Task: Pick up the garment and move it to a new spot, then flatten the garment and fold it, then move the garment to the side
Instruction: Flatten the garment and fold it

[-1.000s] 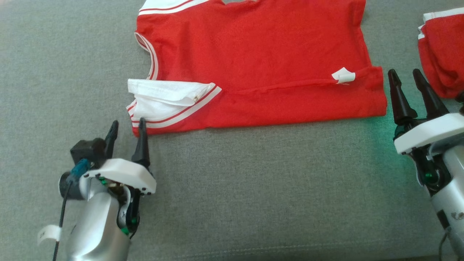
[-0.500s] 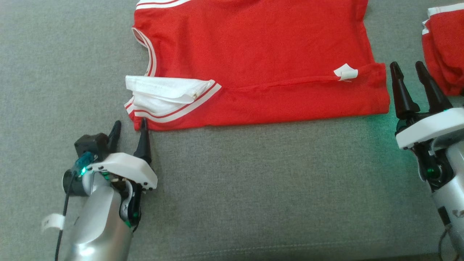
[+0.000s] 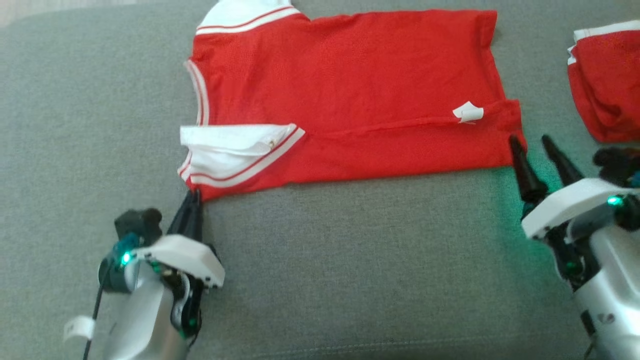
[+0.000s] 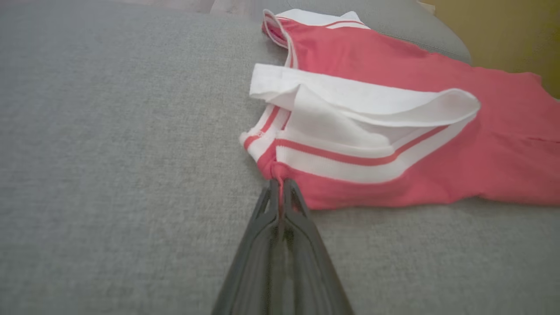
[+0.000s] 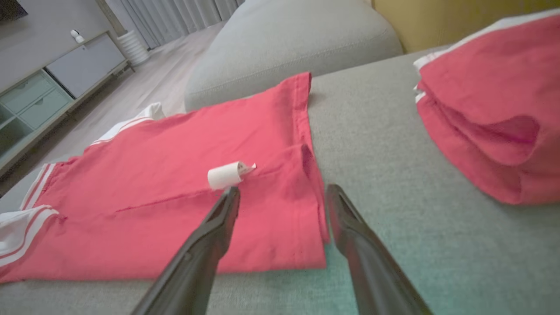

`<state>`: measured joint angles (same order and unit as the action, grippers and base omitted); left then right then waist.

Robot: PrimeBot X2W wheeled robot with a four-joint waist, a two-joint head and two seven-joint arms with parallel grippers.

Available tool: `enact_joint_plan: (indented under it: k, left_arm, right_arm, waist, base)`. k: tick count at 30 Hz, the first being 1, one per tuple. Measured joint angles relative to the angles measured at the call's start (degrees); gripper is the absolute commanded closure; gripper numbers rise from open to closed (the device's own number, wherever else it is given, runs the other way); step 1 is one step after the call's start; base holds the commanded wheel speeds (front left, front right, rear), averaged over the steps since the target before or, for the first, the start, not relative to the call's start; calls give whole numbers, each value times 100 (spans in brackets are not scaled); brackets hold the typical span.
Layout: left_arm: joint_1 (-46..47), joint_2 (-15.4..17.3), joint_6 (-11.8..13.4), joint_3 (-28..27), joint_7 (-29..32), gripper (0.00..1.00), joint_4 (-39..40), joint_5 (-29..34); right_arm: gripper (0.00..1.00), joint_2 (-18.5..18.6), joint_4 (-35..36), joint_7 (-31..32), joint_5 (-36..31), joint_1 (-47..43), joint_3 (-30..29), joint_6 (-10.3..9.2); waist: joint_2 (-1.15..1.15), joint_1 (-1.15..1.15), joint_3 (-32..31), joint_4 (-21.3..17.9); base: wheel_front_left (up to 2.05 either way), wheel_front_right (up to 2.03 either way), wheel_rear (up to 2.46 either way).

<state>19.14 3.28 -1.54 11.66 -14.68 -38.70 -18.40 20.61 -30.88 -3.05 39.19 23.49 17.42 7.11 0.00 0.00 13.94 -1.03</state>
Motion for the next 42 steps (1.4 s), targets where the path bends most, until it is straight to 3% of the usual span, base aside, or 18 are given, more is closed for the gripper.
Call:
enact_joint_plan:
  k: [9,16,17,18,19,29,36,42]
  left_arm:
    - [-265,25,10,7,0,100,486,2]
    - [-264,23,9,86,0,100,595,16]
    - [-263,21,9,103,0,100,600,16]
    - [-263,21,7,119,4,100,600,16]
    - [-263,22,4,134,4,100,600,16]
    - [-465,102,-2,199,4,100,792,5]
    - [-1215,304,19,194,76,100,1289,-41]
    - [-2063,417,186,209,321,100,1989,-57]
  right_arm:
    - [0,-442,-1032,552,-1026,77,-708,0]
    - [0,-733,-1407,759,-1727,397,-1210,0]
    - [13,-747,-1437,783,-1800,418,-1240,0]
    - [67,-747,-1449,847,-1871,422,-1265,0]
    - [100,-751,-1459,889,-1908,420,-1305,0]
    - [100,-784,-1026,1016,-1872,-79,-1439,0]
    - [100,-687,2,1313,-1491,-940,-1397,0]
    - [100,-489,905,1689,-1222,-1705,-1412,0]
  waist:
    - [0,0,-88,165]
    - [0,0,-60,279]
    - [0,0,-63,298]
    - [0,0,-70,315]
    - [0,0,-82,328]
    - [0,0,-327,317]
    - [0,0,-554,164]
    - [0,0,-703,58]
  base:
    - [0,0,0]
    - [0,0,0]
    - [0,0,0]
    - [0,0,0]
    - [0,0,0]
    - [0,0,0]
    - [0,0,0]
    - [0,0,0]
